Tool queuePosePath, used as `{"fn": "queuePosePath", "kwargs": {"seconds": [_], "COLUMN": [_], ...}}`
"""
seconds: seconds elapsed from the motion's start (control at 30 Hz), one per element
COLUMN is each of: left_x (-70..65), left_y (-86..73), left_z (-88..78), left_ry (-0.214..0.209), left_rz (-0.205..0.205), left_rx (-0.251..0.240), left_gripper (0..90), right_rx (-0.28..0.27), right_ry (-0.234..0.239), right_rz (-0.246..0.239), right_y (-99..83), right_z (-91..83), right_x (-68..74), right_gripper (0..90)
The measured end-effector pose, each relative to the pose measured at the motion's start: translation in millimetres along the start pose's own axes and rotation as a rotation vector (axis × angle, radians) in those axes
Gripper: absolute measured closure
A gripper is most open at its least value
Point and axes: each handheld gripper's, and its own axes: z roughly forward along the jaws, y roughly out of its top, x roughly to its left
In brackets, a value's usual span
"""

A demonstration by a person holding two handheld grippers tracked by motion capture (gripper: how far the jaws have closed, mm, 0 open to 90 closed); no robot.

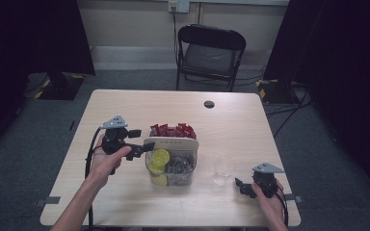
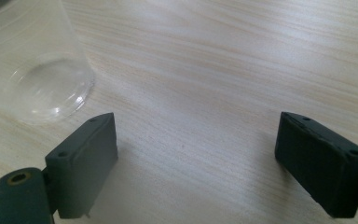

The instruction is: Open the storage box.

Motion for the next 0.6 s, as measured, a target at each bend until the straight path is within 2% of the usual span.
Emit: {"fn": "queuePosePath", "kwargs": {"seconds": [0.13, 0.3, 0.47, 0.5, 0.6], "left_x": [4.9, 10.5, 13.8, 17.0, 21.5], "left_y": [0.7, 0.5, 0.4, -0.1, -1.2], "left_z": [1.6, 2.5, 3.5, 2.2, 0.7], "left_ry": [0.001, 0.019, 0.023, 0.041, 0.027], "left_rz": [0.006, -0.013, -0.012, -0.011, -0.037], "left_rx": [0.002, -0.007, -0.012, -0.007, -0.011], "left_gripper": [16.6, 16.7, 17.1, 17.1, 15.4], "right_rx": [0.0, 0.0, 0.0, 0.0, 0.0], "right_ry": [0.0, -0.002, -0.006, -0.005, -0.005], "right_rz": [0.0, 0.0, 0.003, 0.003, 0.003], "right_y": [0.0, 0.0, -0.1, -0.1, -0.1], "right_z": [0.0, -0.1, -0.1, -0.1, -0.1], "right_x": [0.0, 0.2, 0.6, 0.6, 0.5], "right_gripper": [12.4, 12.4, 12.4, 12.4, 12.4]}}
